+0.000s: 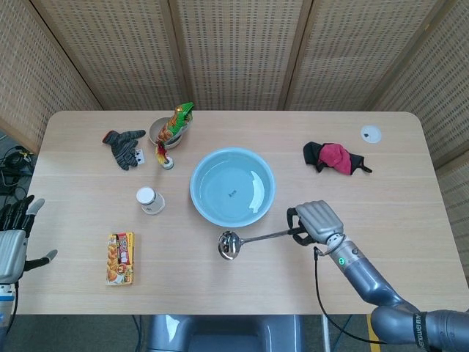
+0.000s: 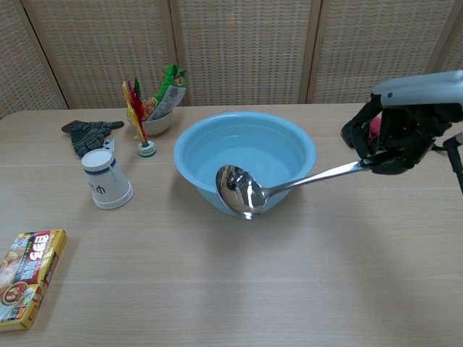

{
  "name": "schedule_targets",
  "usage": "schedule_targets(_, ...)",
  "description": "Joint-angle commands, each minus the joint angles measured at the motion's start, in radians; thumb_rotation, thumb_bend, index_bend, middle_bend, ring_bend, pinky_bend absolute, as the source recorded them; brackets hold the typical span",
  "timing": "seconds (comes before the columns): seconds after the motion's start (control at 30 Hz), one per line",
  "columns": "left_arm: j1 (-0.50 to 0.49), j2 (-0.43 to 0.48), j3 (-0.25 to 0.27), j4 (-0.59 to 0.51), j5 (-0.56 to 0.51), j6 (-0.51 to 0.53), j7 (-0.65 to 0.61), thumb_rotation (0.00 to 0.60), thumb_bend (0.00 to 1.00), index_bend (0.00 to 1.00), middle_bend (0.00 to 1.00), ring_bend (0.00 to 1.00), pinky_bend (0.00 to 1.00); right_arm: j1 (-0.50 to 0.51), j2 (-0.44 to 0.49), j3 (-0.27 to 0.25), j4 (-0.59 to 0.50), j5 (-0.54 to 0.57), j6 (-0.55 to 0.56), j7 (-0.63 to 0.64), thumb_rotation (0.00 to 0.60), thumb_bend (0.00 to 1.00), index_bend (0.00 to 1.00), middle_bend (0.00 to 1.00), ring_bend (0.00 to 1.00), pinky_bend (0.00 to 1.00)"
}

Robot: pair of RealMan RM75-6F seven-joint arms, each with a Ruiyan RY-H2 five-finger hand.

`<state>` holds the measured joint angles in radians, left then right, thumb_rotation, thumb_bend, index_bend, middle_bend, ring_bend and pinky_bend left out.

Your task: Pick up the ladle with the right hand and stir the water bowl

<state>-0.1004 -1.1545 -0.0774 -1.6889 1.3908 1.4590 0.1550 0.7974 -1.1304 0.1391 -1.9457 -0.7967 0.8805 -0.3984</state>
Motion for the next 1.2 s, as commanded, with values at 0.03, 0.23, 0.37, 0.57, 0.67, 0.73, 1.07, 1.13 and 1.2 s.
schedule_targets(0.03,-0.003,0.001,-0.003,0.002,-0.007,-0.006,-0.002,0.6,0.0,0.0,0.0,0.0,0.0,0.092,0.01,0.061,0.044,0.169,-0.005,-0.052,0.6,0.87,0.74,1.0,0.98,1.0)
schedule_targets(0.23,-0.011,-0.003,-0.008,0.011,-0.027,-0.025,-0.001,0.6,0.0,0.0,0.0,0.0,0.0,0.245,-0.04,0.094,0.143,0.427,0.041,-0.182,0.6,0.88,0.74,1.0,0.98,1.0)
schedule_targets(0.37,-0.011,-0.003,-0.011,0.01,-0.032,-0.024,0.001,0.6,0.0,0.0,0.0,0.0,0.0,0.344,-0.126,0.088,0.24,0.572,0.084,-0.292,0.6,0.88,0.74,1.0,0.98,1.0)
schedule_targets(0.57,-0.018,-0.007,-0.016,0.026,-0.048,-0.038,-0.003,0.6,0.0,0.0,0.0,0.0,0.0,0.448,-0.29,0.06,0.445,0.674,0.152,-0.448,0.6,0.88,0.75,1.0,0.98,1.0)
schedule_targets(0.67,-0.022,-0.01,-0.019,0.034,-0.059,-0.045,-0.003,0.6,0.0,0.0,0.0,0.0,0.0,0.469,-0.363,0.045,0.538,0.677,0.16,-0.499,0.6,0.89,0.75,1.0,0.98,1.0)
schedule_targets(0.73,-0.025,-0.011,-0.022,0.038,-0.069,-0.053,-0.005,0.6,0.0,0.0,0.0,0.0,0.0,0.475,-0.403,0.038,0.587,0.678,0.158,-0.524,0.6,0.89,0.75,1.0,0.98,1.0)
schedule_targets(1.07,-0.038,-0.012,-0.034,0.055,-0.114,-0.09,-0.015,0.6,0.0,0.0,0.0,0.0,0.0,0.492,-0.567,-0.006,0.781,0.615,0.171,-0.64,0.6,0.89,0.75,1.0,0.98,1.0)
schedule_targets(1.13,-0.041,-0.012,-0.037,0.058,-0.122,-0.098,-0.019,0.6,0.0,0.0,0.0,0.0,0.0,0.492,-0.609,-0.024,0.832,0.568,0.187,-0.66,0.6,0.89,0.76,1.0,0.98,1.0)
schedule_targets(1.2,-0.043,-0.011,-0.037,0.06,-0.125,-0.102,-0.021,0.6,0.0,0.0,0.0,0.0,0.0,0.486,-0.637,-0.029,0.869,0.536,0.19,-0.677,0.6,0.89,0.76,1.0,0.98,1.0)
